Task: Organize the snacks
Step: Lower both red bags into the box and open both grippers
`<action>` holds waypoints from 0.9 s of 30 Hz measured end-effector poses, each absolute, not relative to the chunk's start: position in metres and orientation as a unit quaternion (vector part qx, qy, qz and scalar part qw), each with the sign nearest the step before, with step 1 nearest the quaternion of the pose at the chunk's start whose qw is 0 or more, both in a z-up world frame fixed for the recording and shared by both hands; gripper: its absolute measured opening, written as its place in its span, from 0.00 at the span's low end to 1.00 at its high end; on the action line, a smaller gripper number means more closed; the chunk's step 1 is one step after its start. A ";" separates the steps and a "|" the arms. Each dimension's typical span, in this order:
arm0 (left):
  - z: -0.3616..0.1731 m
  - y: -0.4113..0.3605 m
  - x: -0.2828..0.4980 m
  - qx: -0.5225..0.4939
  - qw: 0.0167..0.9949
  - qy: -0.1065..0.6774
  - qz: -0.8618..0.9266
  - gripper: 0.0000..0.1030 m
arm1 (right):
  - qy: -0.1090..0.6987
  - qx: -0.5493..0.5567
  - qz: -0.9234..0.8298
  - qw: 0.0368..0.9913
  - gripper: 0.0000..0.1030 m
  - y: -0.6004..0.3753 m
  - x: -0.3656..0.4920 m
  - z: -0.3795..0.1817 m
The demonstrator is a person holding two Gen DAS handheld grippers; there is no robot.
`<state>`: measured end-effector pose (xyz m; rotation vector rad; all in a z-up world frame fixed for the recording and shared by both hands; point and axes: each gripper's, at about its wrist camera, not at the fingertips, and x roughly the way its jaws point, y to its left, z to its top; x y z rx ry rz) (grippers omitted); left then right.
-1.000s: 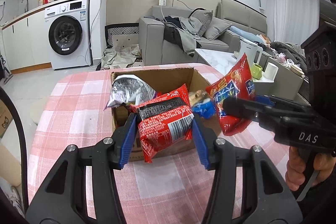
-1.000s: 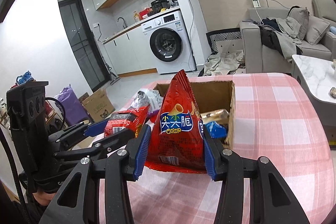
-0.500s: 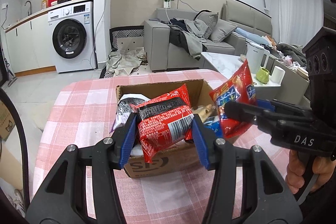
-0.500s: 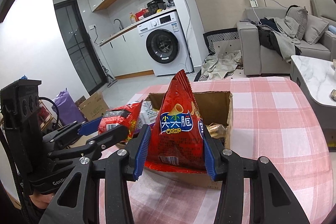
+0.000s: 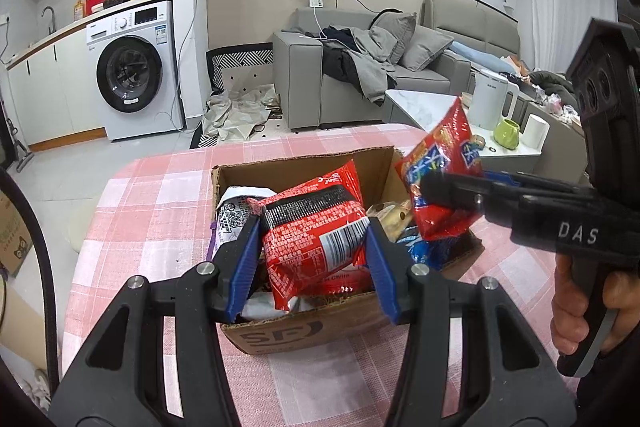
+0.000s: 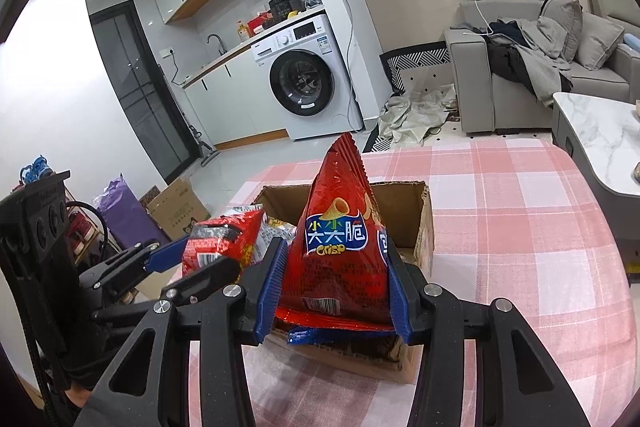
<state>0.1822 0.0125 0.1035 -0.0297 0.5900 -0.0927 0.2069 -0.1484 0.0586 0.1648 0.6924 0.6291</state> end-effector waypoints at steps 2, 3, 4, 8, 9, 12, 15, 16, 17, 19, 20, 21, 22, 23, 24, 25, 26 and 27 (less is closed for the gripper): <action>0.100 0.013 0.187 -0.012 0.956 0.290 -0.046 0.47 | 0.337 0.082 0.305 0.887 0.45 -0.146 0.211 0.056; 0.100 0.013 0.189 -0.011 0.956 0.290 -0.046 0.47 | 0.338 0.082 0.305 0.886 0.45 -0.145 0.213 0.055; 0.098 0.015 0.191 -0.011 0.956 0.290 -0.047 0.47 | 0.339 0.082 0.305 0.886 0.45 -0.144 0.214 0.054; 0.092 0.014 0.196 -0.007 0.955 0.294 -0.047 0.47 | 0.343 0.080 0.302 0.886 0.46 -0.137 0.221 0.051; 0.091 0.013 0.198 -0.005 0.955 0.294 -0.046 0.47 | 0.343 0.080 0.303 0.885 0.46 -0.135 0.223 0.051; 0.087 0.013 0.205 -0.002 0.954 0.295 -0.046 0.47 | 0.343 0.080 0.300 0.887 0.46 -0.132 0.229 0.049; 0.083 0.013 0.213 0.000 0.953 0.299 -0.045 0.47 | 0.351 0.079 0.295 0.885 0.46 -0.128 0.237 0.045; 0.080 0.012 0.216 0.000 0.951 0.305 -0.046 0.47 | 0.352 0.077 0.294 0.885 0.46 -0.127 0.239 0.043; 0.076 0.012 0.219 0.001 0.950 0.309 -0.045 0.47 | 0.354 0.075 0.293 0.885 0.46 -0.126 0.241 0.042; 0.066 0.010 0.225 0.006 0.946 0.319 -0.045 0.47 | 0.358 0.073 0.294 0.883 0.46 -0.124 0.244 0.039; 0.063 0.010 0.227 0.009 0.946 0.321 -0.044 0.47 | 0.360 0.071 0.294 0.883 0.46 -0.123 0.244 0.038; 0.059 0.009 0.229 0.011 0.946 0.322 -0.043 0.47 | 0.360 0.069 0.293 0.883 0.46 -0.122 0.245 0.037; 0.056 0.010 0.231 0.009 0.945 0.323 -0.044 0.47 | 0.360 0.068 0.293 0.883 0.46 -0.122 0.245 0.036; 0.053 0.011 0.233 0.005 0.945 0.325 -0.046 0.47 | 0.362 0.068 0.292 0.883 0.46 -0.122 0.246 0.035; 0.049 0.014 0.234 0.003 0.944 0.326 -0.048 0.47 | 0.364 0.067 0.291 0.882 0.46 -0.121 0.248 0.034; 0.048 0.015 0.235 0.005 0.944 0.326 -0.049 0.47 | 0.365 0.066 0.290 0.882 0.46 -0.121 0.249 0.033; 0.046 0.015 0.236 0.009 0.944 0.327 -0.049 0.47 | 0.367 0.065 0.288 0.882 0.46 -0.120 0.250 0.032; 0.045 0.015 0.237 0.011 0.944 0.327 -0.050 0.47 | 0.369 0.066 0.288 0.881 0.46 -0.120 0.251 0.031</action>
